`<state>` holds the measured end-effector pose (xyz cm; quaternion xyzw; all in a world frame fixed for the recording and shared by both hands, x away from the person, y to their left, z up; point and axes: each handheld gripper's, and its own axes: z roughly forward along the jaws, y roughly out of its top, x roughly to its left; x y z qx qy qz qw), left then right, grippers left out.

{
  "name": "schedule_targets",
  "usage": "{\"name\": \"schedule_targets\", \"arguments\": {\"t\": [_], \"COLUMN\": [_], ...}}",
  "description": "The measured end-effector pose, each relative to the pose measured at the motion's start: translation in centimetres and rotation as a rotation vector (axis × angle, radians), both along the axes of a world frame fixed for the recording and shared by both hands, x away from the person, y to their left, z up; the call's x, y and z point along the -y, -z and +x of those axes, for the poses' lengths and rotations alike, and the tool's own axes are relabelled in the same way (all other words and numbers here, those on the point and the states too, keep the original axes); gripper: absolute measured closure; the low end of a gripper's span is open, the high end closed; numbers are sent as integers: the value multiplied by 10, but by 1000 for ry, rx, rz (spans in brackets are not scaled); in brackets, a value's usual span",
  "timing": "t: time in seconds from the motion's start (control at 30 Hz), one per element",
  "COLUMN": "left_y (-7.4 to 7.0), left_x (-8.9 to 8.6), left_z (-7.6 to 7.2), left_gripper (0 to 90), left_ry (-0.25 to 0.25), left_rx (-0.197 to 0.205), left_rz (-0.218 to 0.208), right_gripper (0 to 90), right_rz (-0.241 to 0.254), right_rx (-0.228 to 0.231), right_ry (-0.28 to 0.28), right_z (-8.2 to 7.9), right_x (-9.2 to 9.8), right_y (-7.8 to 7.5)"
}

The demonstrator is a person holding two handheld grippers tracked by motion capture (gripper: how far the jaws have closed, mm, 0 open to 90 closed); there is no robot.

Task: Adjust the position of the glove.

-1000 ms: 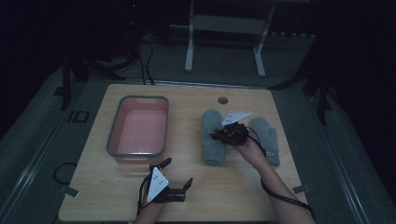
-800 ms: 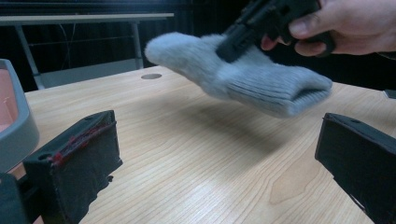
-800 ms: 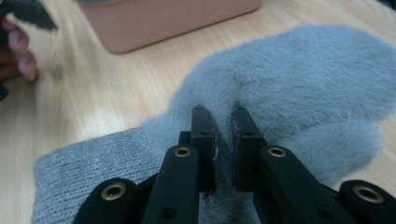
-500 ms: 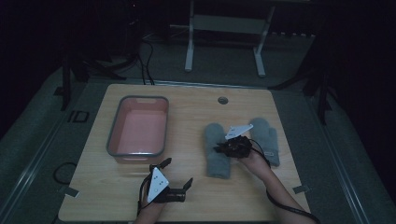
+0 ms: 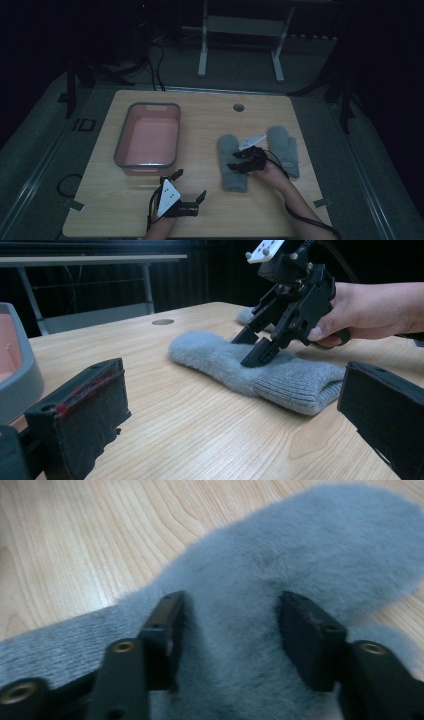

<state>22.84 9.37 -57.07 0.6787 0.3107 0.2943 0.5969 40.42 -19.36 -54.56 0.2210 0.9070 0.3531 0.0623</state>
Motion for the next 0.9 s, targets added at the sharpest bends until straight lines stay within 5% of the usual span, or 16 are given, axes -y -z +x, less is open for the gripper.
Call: {"name": "schedule_targets", "arguments": {"t": [0.2,0.43,0.57,0.63,0.7,0.73,0.8,0.9], "left_y": [0,0,0,0,0,0,0,0], "left_x": [0,0,0,0,0,0,0,0], "left_z": [0,0,0,0,0,0,0,0], "left_gripper": [1,1,1,1,1,1,1,1], "left_ry": [0,0,0,-1,0,-1,-1,-1], "left_rx": [-1,-1,0,-2,-2,-2,-4,-4], "left_rz": [1,1,1,1,1,1,-1,-1], "right_gripper": [256,180,146,138,152,226,238,276], "right_rz": [17,60,94,140,149,153,157,177], "right_rx": [-9,25,72,165,199,202,136,148], "right_ry": [16,52,108,223,259,278,303,365], "right_z": [0,-9,-14,-20,-22,-23,-20,-20], "right_x": [3,8,17,39,48,54,68,84], "right_y": [1,-22,-37,-55,-60,-63,-66,-66]}}
